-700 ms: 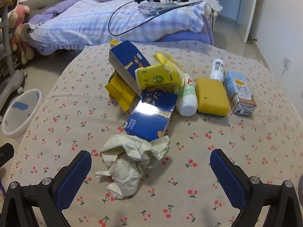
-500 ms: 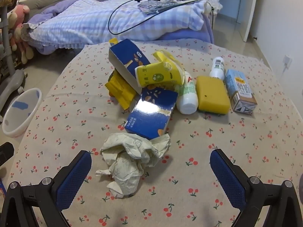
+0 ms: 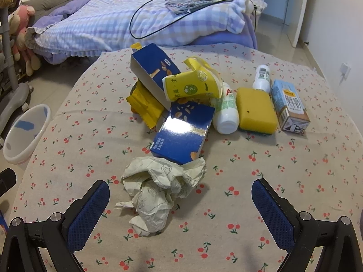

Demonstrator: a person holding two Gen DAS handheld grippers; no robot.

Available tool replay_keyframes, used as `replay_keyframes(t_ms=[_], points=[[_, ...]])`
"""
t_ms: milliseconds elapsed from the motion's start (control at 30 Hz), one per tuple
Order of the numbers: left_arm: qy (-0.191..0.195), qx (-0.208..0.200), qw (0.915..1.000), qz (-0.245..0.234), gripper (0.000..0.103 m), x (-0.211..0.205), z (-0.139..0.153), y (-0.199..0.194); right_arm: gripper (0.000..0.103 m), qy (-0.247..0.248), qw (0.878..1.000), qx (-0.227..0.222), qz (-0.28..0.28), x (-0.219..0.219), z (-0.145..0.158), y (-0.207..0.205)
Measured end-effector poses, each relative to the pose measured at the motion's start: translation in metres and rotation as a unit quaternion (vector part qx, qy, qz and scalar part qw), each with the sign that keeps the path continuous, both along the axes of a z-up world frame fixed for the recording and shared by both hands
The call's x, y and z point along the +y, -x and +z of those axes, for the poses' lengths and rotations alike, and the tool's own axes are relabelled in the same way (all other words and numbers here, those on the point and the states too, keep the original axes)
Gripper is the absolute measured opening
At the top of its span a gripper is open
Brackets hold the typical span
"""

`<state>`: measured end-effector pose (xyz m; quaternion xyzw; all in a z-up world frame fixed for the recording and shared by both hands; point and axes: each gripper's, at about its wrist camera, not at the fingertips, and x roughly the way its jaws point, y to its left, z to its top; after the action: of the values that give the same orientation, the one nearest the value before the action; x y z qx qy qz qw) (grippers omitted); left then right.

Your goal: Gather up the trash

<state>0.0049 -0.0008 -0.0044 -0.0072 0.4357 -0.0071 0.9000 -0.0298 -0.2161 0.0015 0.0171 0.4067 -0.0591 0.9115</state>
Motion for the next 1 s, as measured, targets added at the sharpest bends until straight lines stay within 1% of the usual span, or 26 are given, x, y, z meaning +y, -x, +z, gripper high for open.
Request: replay_keyframes(t_ms=[367,1000], points=[[0.008,0.005,1.0,0.004,0.103,0.0053,0.0009,0.0002,0.103,-0.003,1.0,0.002,0.001,0.001,-0.0002,0.0003],[0.007,0.004,1.0,0.004,0.103,0.005,0.0005,0.0,0.103,-0.006,1.0,0.004,0.001,0.0031,0.0002,0.0003]])
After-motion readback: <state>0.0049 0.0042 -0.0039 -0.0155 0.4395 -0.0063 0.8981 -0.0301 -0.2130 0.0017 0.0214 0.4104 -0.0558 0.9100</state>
